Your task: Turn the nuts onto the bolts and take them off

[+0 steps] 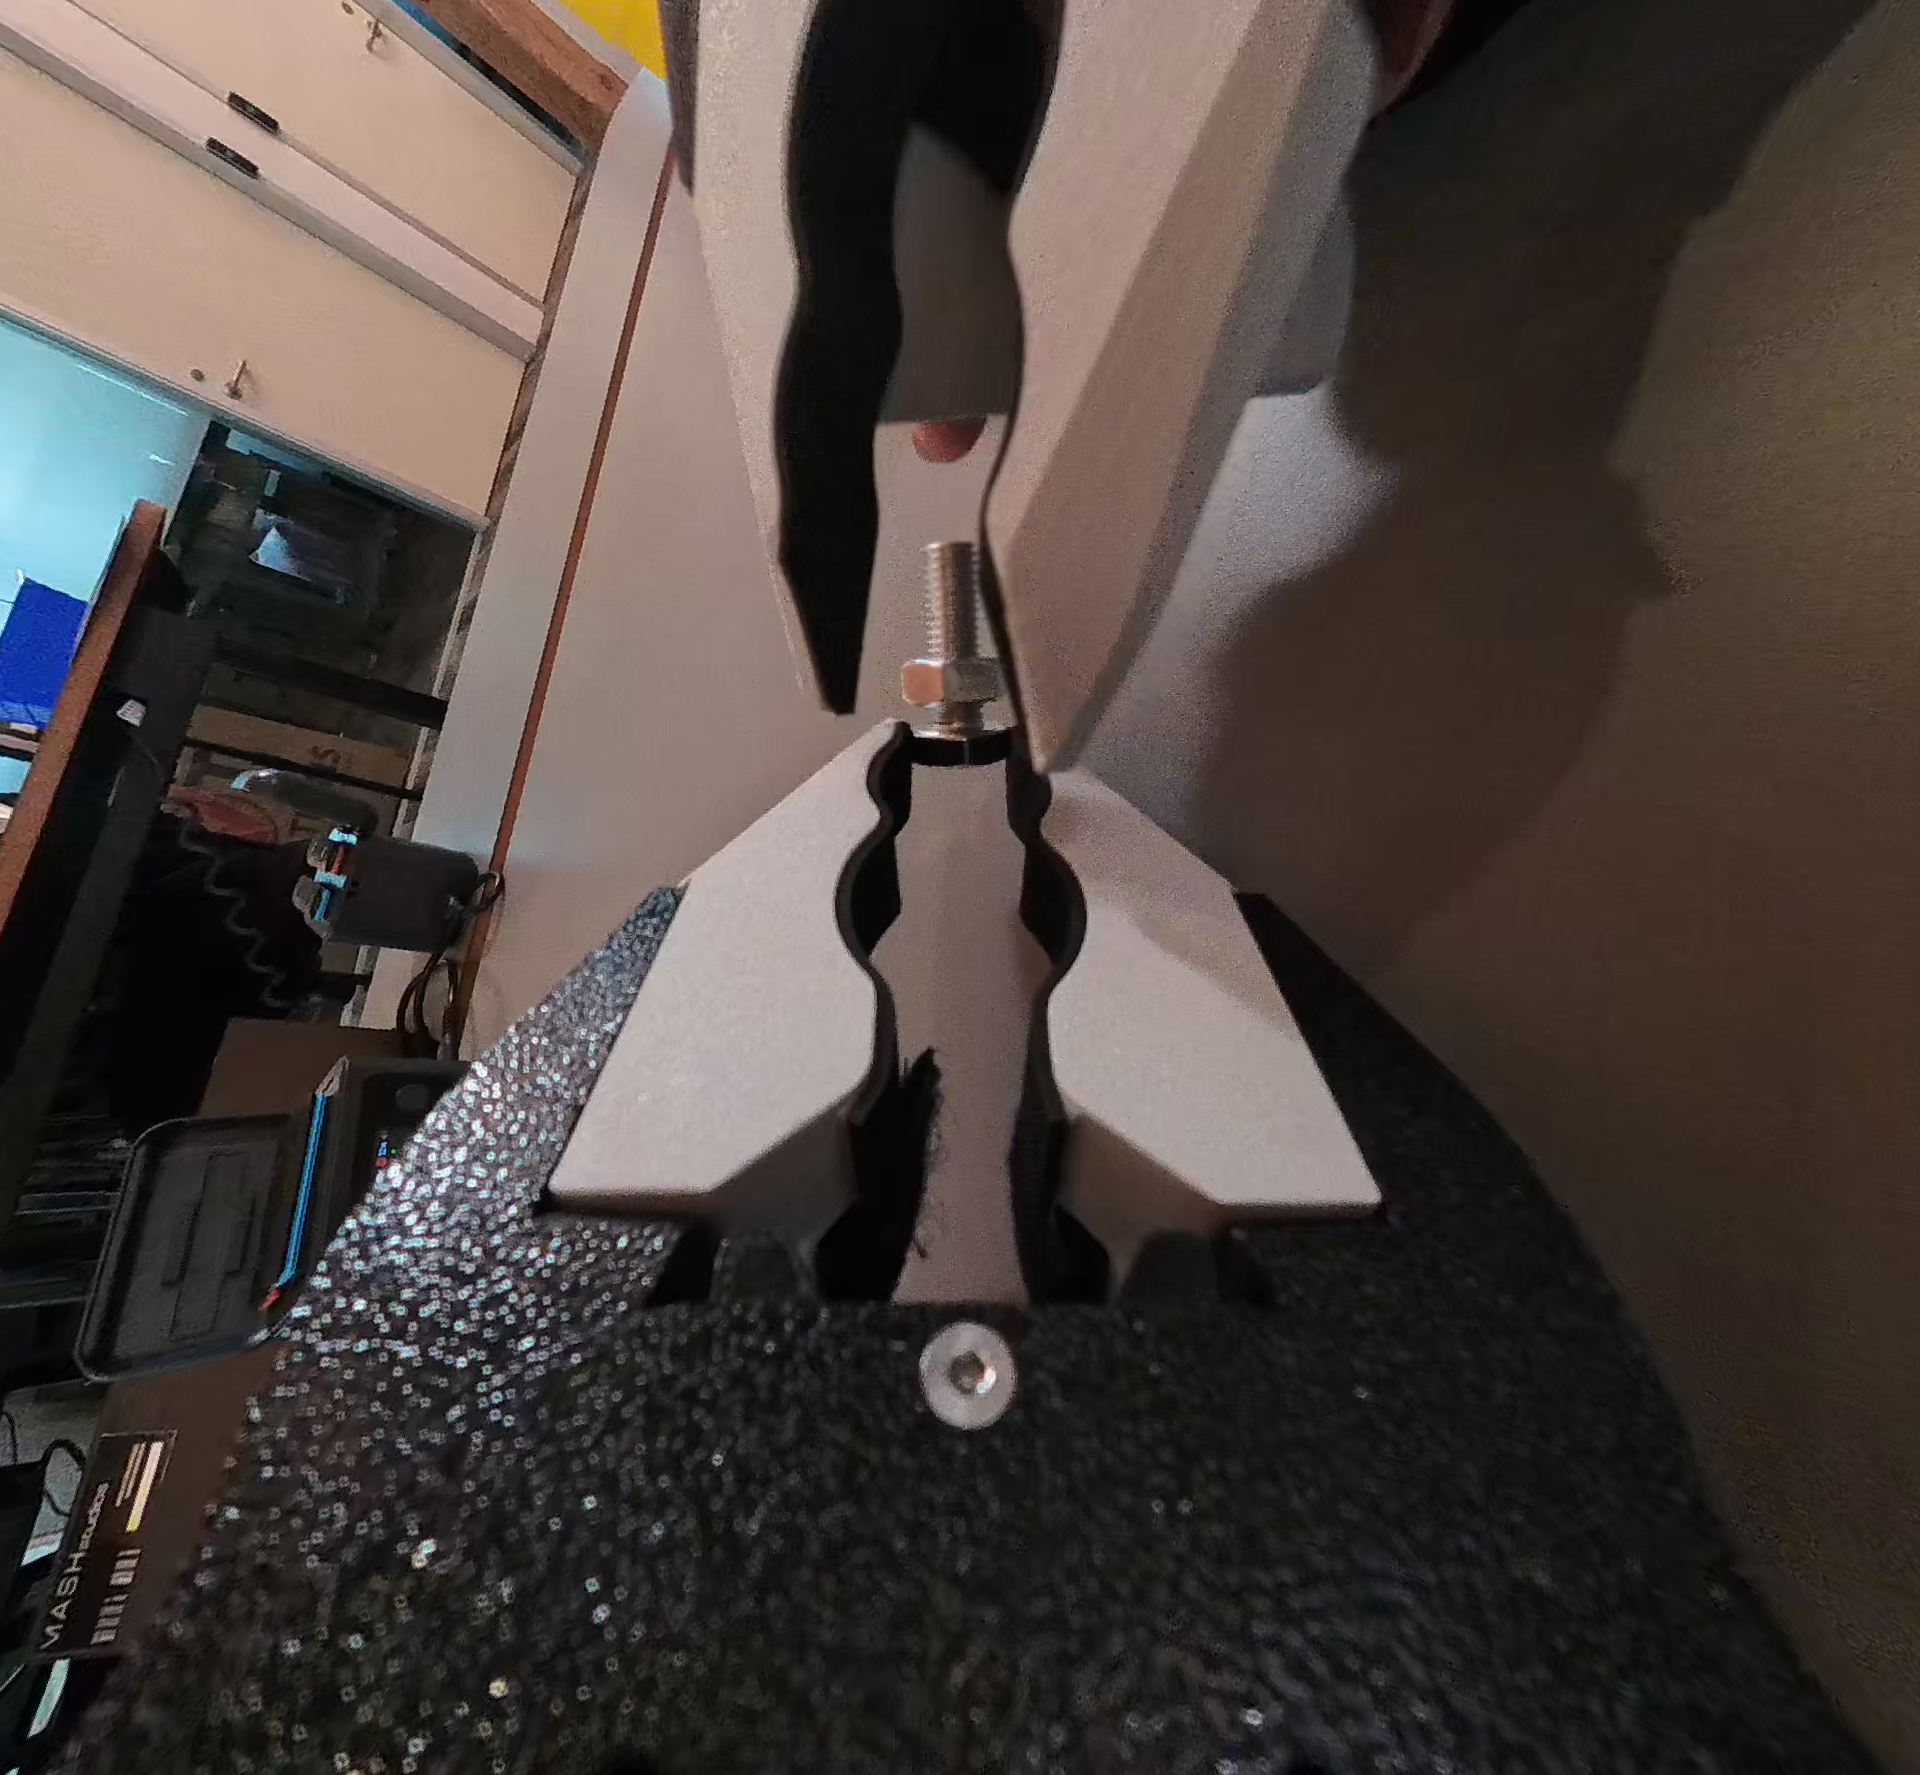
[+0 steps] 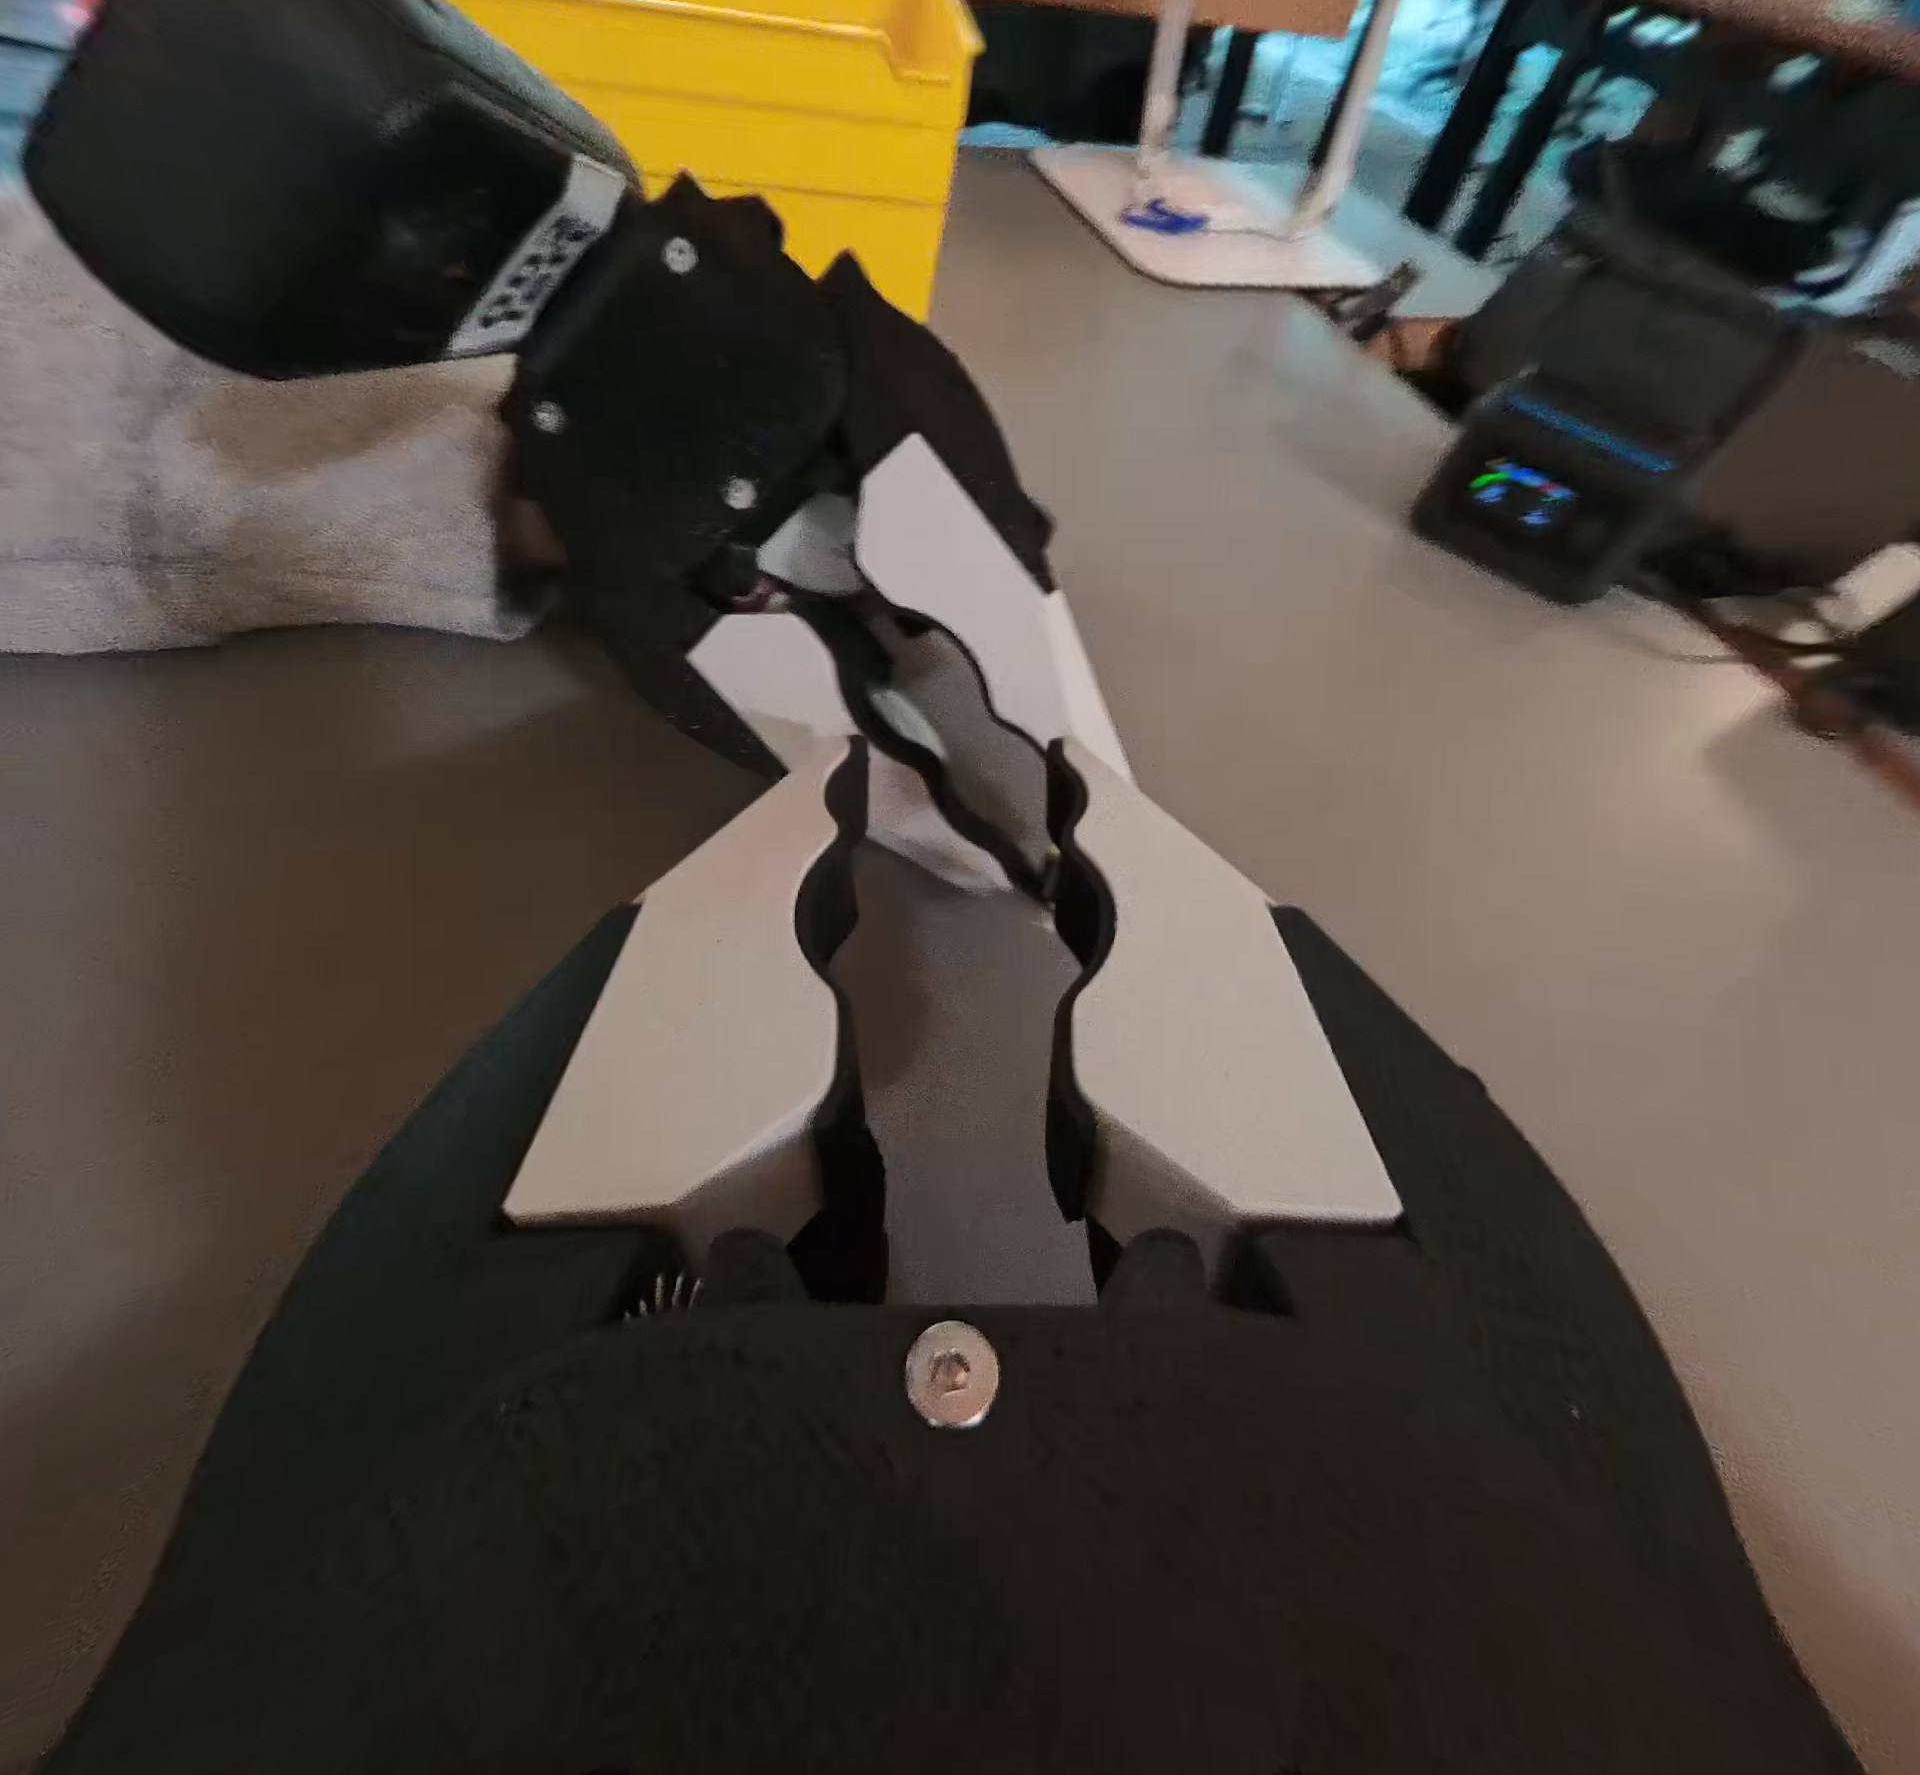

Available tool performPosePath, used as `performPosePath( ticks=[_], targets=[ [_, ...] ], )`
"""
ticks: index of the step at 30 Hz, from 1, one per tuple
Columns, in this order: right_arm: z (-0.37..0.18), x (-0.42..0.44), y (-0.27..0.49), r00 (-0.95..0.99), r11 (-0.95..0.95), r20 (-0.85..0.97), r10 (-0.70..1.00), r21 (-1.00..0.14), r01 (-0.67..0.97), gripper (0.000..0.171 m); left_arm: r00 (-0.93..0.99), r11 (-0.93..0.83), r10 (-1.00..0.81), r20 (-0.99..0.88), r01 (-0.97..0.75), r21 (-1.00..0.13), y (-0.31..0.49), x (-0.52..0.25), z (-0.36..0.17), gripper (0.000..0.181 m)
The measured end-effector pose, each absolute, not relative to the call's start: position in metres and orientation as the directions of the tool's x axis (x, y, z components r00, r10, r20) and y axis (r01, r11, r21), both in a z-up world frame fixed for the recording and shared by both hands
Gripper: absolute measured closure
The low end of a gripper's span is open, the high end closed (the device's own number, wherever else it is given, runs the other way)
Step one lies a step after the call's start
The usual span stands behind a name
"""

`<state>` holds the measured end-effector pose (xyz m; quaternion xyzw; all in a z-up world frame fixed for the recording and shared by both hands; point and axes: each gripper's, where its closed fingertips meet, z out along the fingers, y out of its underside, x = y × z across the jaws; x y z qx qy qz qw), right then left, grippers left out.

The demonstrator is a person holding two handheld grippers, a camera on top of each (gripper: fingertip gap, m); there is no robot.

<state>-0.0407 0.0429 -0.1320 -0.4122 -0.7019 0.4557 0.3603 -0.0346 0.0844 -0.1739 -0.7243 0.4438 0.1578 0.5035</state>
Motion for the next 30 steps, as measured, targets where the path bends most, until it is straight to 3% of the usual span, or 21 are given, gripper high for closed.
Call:
performPosePath(
  ticks=[1, 4, 11, 14, 17, 25, 29, 30],
  targets=[
    [-0.135, -0.042, 0.049, -0.367, 0.253, 0.141, 0.919, -0.927, 0.277, 0.138, 0.559, -0.099, -0.484, -0.673, -0.799, -0.593, 0.084, -0.035, -0.174, 0.165],
    [-0.157, -0.039, 0.065, -0.314, 0.178, 0.033, 0.949, -0.878, 0.445, 0.126, 0.559, -0.100, -0.485, -0.673, -0.800, -0.592, 0.084, -0.035, -0.174, 0.165],
    [-0.170, -0.035, 0.075, -0.258, 0.081, -0.074, 0.963, -0.836, 0.543, 0.124, 0.555, -0.103, -0.486, -0.675, -0.803, -0.587, 0.084, -0.035, -0.174, 0.165],
    [-0.161, -0.039, 0.059, -0.333, 0.151, -0.019, 0.943, -0.866, 0.476, 0.116, 0.551, -0.098, -0.486, -0.678, -0.806, -0.584, 0.084, -0.034, -0.175, 0.165],
    [-0.136, -0.035, 0.035, -0.458, 0.246, 0.100, 0.883, -0.931, 0.270, 0.136, 0.564, -0.111, -0.485, -0.668, -0.798, -0.593, 0.084, -0.035, -0.175, 0.165],
    [-0.167, -0.030, 0.070, -0.282, 0.023, -0.158, 0.946, -0.838, 0.546, 0.121, 0.556, -0.106, -0.485, -0.675, -0.804, -0.585, 0.084, -0.035, -0.175, 0.165],
    [-0.153, -0.035, 0.057, -0.353, 0.094, -0.079, 0.932, -0.890, 0.446, 0.115, 0.551, -0.097, -0.487, -0.678, -0.805, -0.585, 0.084, -0.035, -0.174, 0.165],
    [-0.142, -0.033, 0.046, -0.419, 0.132, -0.036, 0.907, -0.922, 0.363, 0.124, 0.554, -0.103, -0.486, -0.676, -0.805, -0.585, 0.084, -0.035, -0.175, 0.165]
  ],
)
